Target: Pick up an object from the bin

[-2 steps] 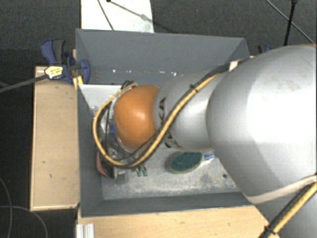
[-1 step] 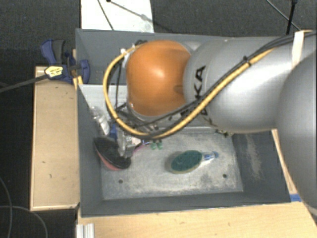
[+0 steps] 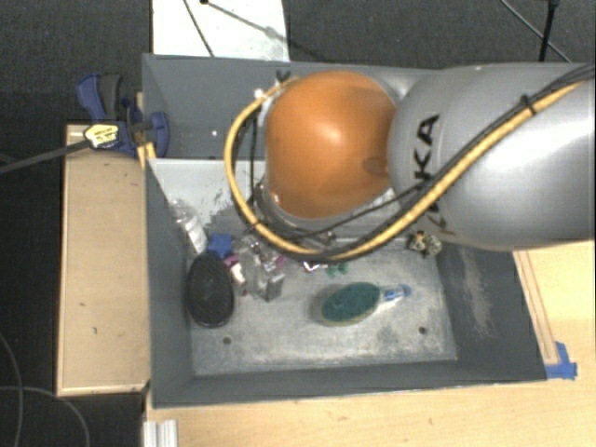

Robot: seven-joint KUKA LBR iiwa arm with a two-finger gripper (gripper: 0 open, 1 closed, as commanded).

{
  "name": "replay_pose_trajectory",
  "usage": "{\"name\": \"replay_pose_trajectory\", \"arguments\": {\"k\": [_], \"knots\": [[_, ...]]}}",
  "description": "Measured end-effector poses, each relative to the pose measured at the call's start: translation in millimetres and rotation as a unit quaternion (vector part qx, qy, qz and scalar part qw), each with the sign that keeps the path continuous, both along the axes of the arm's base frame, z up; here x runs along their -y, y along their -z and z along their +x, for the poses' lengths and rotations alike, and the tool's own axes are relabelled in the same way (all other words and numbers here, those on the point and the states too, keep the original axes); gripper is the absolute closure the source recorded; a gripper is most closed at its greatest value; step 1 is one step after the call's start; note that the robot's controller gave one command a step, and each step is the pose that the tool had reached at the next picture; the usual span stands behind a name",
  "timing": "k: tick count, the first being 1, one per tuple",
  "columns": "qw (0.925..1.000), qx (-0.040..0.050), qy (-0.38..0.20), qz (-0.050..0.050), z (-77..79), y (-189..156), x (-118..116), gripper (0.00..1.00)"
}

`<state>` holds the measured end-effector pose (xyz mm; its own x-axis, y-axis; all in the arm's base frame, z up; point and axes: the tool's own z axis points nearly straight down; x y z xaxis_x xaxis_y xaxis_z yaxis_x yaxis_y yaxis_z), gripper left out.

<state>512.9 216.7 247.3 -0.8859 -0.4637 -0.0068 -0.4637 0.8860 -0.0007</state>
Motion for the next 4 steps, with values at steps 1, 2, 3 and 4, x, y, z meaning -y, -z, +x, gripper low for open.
{"name": "replay_pose_trajectory", "arguments": {"k": [1,2,3,4], "knots": [[0.992,-0.004,0.126,-0.001,21.5,92,-17,1.0],[0.9919,-0.0026,0.127,0.0,22.3,90,-17,0.0],[0.9927,0.0007,0.121,0.002,24.8,166,-12,0.0],[0.9815,0.0052,0.191,0.005,30.7,172,-35,0.0]]}}
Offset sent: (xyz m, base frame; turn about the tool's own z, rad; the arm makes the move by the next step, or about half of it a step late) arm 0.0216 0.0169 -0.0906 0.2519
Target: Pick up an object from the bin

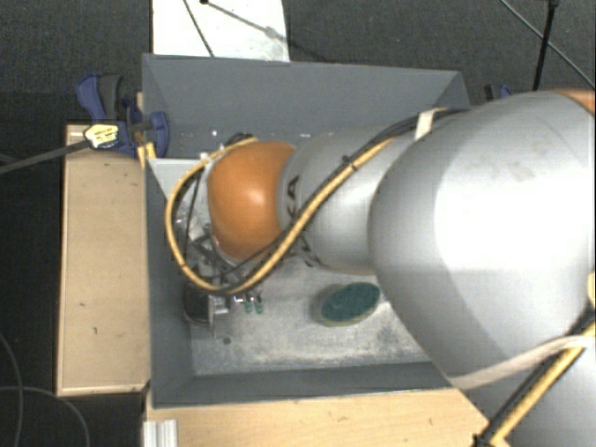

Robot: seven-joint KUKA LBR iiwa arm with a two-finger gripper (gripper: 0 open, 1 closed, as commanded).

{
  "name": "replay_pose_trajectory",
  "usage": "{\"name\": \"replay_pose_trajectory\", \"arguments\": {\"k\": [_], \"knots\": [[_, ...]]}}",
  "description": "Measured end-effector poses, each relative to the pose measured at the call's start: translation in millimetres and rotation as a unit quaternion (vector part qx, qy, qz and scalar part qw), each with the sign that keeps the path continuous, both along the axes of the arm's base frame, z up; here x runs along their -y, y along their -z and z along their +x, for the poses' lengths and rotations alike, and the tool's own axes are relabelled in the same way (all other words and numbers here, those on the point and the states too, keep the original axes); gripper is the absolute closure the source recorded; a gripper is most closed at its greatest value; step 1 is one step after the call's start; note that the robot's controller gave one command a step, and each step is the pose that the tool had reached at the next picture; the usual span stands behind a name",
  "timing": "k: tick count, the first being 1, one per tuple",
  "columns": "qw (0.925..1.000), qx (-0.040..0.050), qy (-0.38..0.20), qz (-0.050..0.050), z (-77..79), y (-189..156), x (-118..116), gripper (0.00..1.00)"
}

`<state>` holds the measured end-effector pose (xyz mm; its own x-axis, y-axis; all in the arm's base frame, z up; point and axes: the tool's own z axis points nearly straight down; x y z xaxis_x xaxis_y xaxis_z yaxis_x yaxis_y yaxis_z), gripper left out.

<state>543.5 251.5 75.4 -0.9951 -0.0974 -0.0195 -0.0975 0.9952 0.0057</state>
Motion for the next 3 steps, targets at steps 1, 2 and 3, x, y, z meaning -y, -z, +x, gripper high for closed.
{"name": "replay_pose_trajectory", "arguments": {"k": [1,2,3], "knots": [[1.0,-0.0015,0.001,0.0,-0.5,-1,-1,1.0],[0.9999,-0.0047,0.012,-0.001,16.7,-115,5,1.0],[1.0,-0.005,0.003,-0.002,19.7,-181,9,1.0]]}}
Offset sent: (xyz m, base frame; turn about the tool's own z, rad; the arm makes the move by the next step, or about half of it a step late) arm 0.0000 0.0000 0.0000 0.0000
